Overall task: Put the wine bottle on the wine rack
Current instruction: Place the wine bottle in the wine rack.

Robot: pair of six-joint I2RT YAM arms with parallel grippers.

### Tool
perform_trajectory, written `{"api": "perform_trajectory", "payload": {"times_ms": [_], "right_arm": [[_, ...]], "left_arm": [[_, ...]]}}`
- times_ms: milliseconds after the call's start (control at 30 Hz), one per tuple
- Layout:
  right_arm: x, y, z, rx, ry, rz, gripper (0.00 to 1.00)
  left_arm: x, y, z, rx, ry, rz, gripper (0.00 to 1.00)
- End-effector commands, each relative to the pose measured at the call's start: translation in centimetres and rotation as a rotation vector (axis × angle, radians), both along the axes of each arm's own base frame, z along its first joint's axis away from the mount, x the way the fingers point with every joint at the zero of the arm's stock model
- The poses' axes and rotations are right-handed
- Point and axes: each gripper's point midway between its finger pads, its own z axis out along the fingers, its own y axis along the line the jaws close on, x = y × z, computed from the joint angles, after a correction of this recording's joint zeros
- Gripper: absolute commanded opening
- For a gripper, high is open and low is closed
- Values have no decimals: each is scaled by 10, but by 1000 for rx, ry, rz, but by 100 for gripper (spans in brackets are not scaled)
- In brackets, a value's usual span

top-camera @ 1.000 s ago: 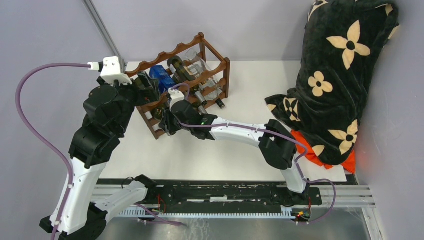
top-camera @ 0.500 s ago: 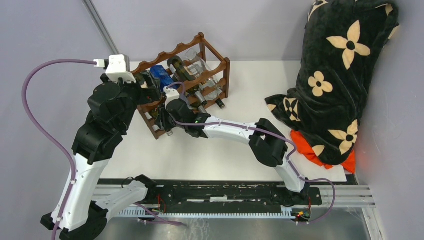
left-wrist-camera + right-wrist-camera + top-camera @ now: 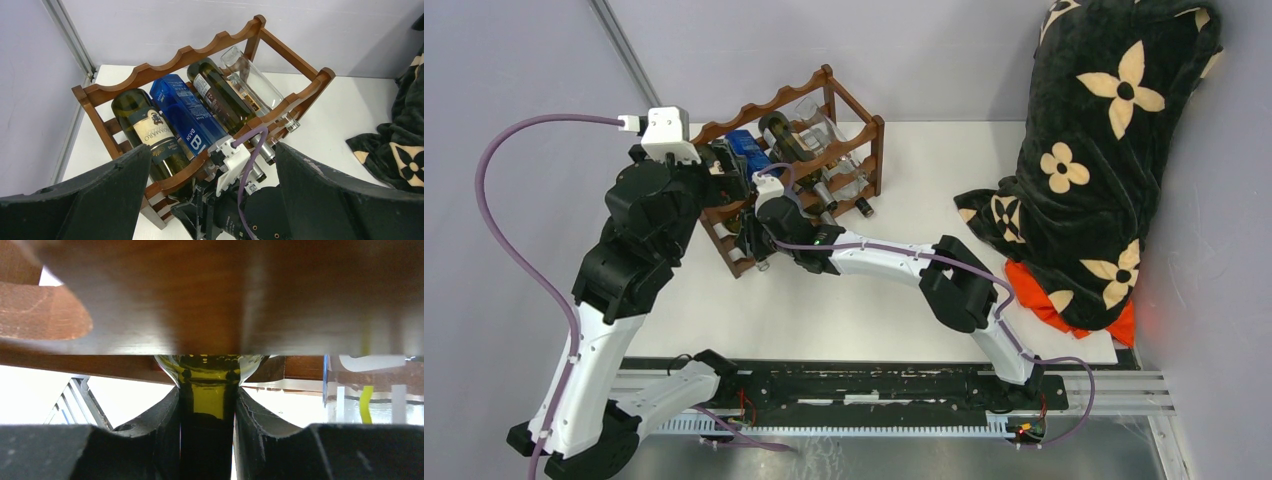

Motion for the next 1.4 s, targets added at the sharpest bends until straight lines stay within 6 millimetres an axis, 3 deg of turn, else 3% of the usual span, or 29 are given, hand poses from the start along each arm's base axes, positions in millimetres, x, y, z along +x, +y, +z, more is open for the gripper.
{"api": "perform_trajectory", "payload": {"times_ms": [0, 933, 1367], "right_arm": [[32, 18, 114, 306, -177, -41, 27], [30, 19, 107, 321, -133, -13, 44], [35, 16, 106, 319, -147, -28, 44]], "left_arm": [[4, 4, 13, 36, -49, 14, 98], [5, 3, 16, 38, -55, 12, 99], [4, 4, 17, 32, -59, 14, 99]]}}
